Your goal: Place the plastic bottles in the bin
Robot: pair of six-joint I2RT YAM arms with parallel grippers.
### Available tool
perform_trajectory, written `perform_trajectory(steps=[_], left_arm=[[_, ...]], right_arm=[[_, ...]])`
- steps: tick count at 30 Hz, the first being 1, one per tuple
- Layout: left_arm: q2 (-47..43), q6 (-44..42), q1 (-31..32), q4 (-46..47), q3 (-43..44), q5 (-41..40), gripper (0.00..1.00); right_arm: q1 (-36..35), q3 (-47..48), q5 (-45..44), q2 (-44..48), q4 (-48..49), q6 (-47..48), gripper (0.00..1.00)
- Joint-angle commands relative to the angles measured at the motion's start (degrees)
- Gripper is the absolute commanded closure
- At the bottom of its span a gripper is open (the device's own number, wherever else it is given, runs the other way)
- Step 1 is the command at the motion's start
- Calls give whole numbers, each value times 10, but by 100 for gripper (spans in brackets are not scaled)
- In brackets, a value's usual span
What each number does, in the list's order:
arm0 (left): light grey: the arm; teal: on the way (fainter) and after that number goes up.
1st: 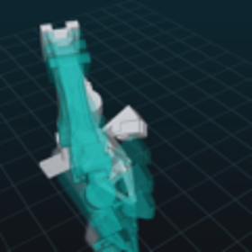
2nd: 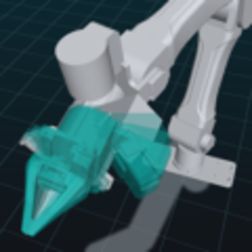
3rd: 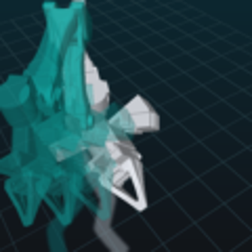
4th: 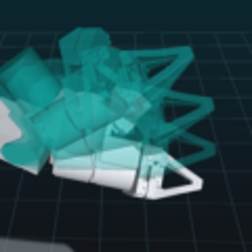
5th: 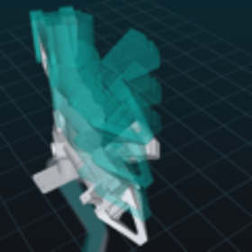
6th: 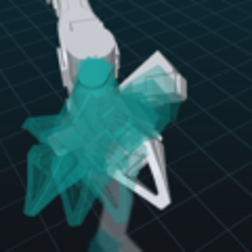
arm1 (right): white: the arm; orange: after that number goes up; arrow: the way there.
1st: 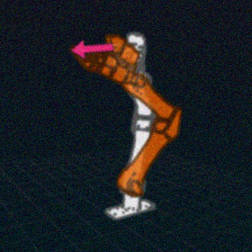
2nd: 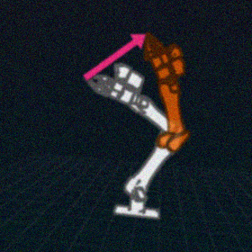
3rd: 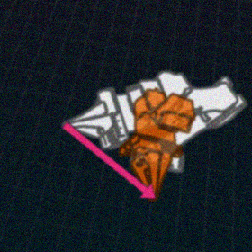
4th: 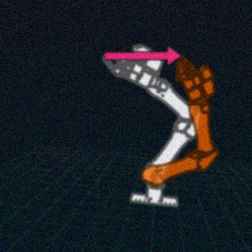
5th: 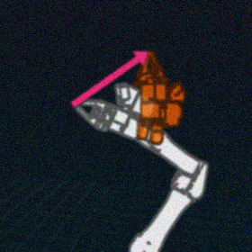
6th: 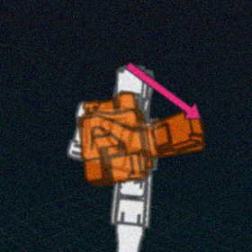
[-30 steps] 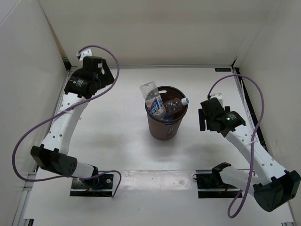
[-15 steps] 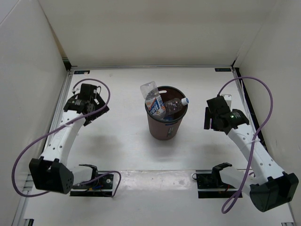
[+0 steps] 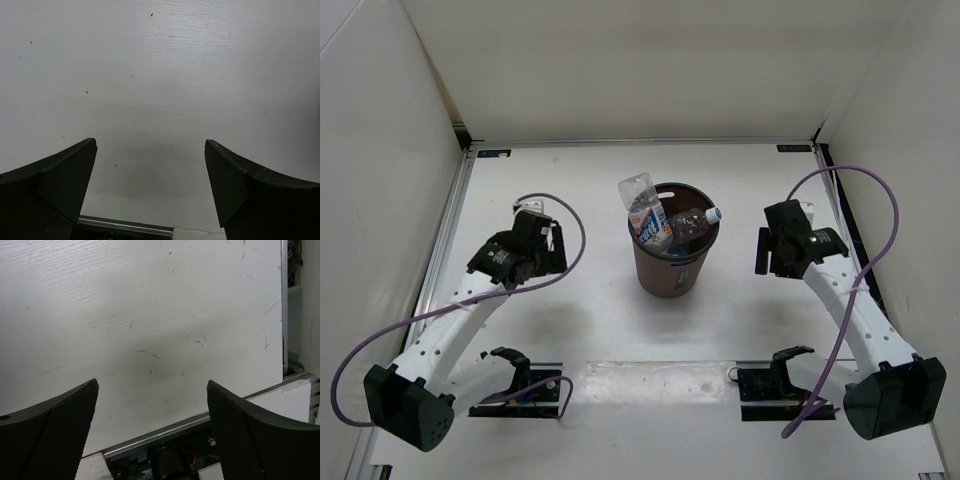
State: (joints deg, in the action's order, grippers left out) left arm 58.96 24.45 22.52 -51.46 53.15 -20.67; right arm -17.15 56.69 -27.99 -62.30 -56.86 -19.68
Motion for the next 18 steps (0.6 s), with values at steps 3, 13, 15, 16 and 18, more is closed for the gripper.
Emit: perform_trajectory(steps=[3, 13, 15, 16, 18], left_arm=[[-24, -110, 46, 38, -29, -71, 0], [-69, -107, 57, 80, -89, -46, 0], [-73, -106, 56, 78, -89, -52, 0], [-73, -106, 56, 78, -88, -53, 0], [-72, -103, 57, 73, -87, -54, 0]], right_arm=[[16, 11, 14, 41, 17, 15, 10], [-43, 10, -11, 51, 9, -1, 10], [-75, 11, -9, 33, 9, 3, 10], [-106, 18, -12, 28, 9, 3, 10], [-130, 20, -18, -1, -1, -6, 10]])
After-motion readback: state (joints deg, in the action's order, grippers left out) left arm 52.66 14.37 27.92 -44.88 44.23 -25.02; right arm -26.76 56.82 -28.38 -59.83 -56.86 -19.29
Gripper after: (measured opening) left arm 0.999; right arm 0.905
